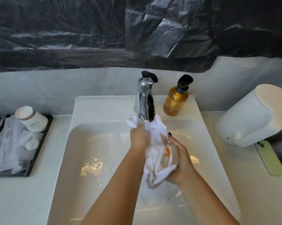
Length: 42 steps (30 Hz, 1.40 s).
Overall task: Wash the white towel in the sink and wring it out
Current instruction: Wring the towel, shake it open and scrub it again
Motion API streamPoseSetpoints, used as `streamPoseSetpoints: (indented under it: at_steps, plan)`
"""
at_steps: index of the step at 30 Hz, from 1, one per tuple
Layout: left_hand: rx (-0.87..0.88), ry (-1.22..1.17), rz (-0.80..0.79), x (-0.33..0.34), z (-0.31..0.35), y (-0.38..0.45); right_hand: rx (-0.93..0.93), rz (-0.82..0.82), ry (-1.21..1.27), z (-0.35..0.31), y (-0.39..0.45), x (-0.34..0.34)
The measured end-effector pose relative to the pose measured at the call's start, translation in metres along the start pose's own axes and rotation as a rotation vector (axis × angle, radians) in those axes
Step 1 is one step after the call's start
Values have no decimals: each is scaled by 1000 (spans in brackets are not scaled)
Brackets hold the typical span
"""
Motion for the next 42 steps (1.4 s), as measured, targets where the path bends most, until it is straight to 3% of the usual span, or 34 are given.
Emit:
streamPoseSetpoints:
  at_steps: [2, 5, 7, 10, 12, 16, 18, 21, 25, 27, 30, 32, 35, 38, 42]
  plan:
    - [-9, -5, 37, 3, -4, -3, -11, 18, -86, -8, 10, -9]
    - [-75, -250, -38, 3, -10, -6, 4, 127, -215, -16, 22, -15]
    - [-87, -318, -113, -3, -12, -4, 1, 138, -268, -16, 30, -12]
    - [26, -371, -293, -19, 4, -12, -86, 141, -295, -21, 42, 2]
    - [42, -417, -496, -33, 14, -24, -127, 68, -274, -24, 47, 19]
    - [-89, -432, -606, -82, 16, -30, -126, -85, -316, -25, 51, 50]
    - [-105, -292, -708, -93, 24, -38, -107, -154, -371, -25, 51, 63]
    - [-37, 83, -611, -89, 23, -39, -83, -249, -336, -20, 49, 81]
    - [-227, 150, -622, -60, -12, -36, -173, -194, -189, -14, 62, 83]
    - [-299, 62, -604, -56, -23, -29, -298, -153, -275, -17, 73, 72]
    - [-312, 218, -654, -44, -37, -35, -537, -214, -576, -44, 73, 67]
    - [-284, 360, -672, -33, -41, -45, -466, -374, -785, -49, 64, 76]
    - [-237, 428, -677, -16, -41, -50, -275, -496, -876, -51, 54, 83]
    - [-264, 437, -641, -2, -42, -53, -325, -385, -1004, -58, 52, 86]
    - [-131, 529, -269, -15, -44, -17, -511, -91, -1075, -65, 61, 78]
Point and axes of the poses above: each hand's wrist, its own y-axis towards the middle knuckle, its own x-axis out of the palm, z = x × y, the point moved 7 cm from there along y, towards the middle knuckle, and after that the axes turned 13 degrees about -x, right-handed, at the moved point
